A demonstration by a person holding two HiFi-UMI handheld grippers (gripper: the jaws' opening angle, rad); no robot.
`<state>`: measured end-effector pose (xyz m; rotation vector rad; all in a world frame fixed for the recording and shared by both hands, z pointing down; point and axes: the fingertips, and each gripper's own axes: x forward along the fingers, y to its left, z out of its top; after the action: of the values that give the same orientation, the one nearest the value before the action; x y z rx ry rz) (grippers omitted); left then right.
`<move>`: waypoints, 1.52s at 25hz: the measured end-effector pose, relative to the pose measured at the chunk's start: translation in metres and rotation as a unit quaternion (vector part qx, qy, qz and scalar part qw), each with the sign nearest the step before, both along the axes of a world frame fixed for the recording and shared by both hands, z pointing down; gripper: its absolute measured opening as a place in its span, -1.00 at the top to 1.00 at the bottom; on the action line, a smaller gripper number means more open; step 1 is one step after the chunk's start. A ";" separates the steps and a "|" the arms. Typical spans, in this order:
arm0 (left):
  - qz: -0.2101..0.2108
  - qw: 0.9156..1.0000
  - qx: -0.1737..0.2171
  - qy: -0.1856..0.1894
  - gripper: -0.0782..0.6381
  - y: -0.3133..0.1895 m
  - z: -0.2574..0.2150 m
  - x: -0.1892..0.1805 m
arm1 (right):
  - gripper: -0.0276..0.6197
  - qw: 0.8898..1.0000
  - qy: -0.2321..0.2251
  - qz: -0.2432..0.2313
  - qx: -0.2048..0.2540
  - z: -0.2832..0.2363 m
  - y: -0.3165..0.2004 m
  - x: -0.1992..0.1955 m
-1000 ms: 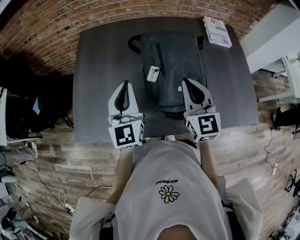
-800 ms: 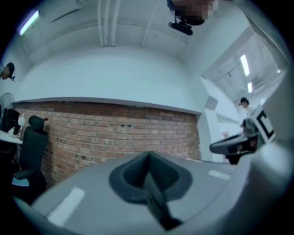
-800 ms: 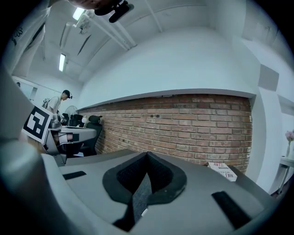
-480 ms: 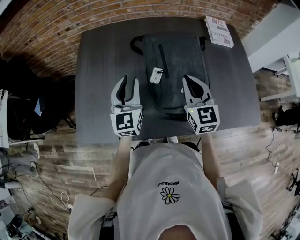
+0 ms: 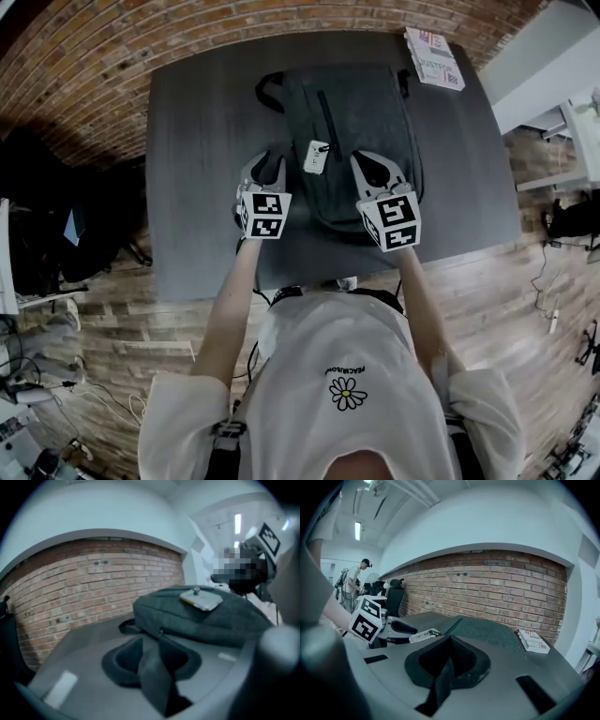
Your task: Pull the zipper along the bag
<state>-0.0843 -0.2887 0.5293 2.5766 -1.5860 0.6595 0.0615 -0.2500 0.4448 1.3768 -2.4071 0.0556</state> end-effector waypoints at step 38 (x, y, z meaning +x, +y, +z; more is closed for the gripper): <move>0.148 0.982 -0.013 -0.112 0.76 -0.031 0.048 0.035 | 0.92 0.999 0.030 0.019 -0.027 0.019 -0.005 0.002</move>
<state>-0.0494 -0.3200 0.5768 2.8314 -1.2361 1.0188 0.0635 -0.2555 0.4635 1.3816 -2.3137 0.0884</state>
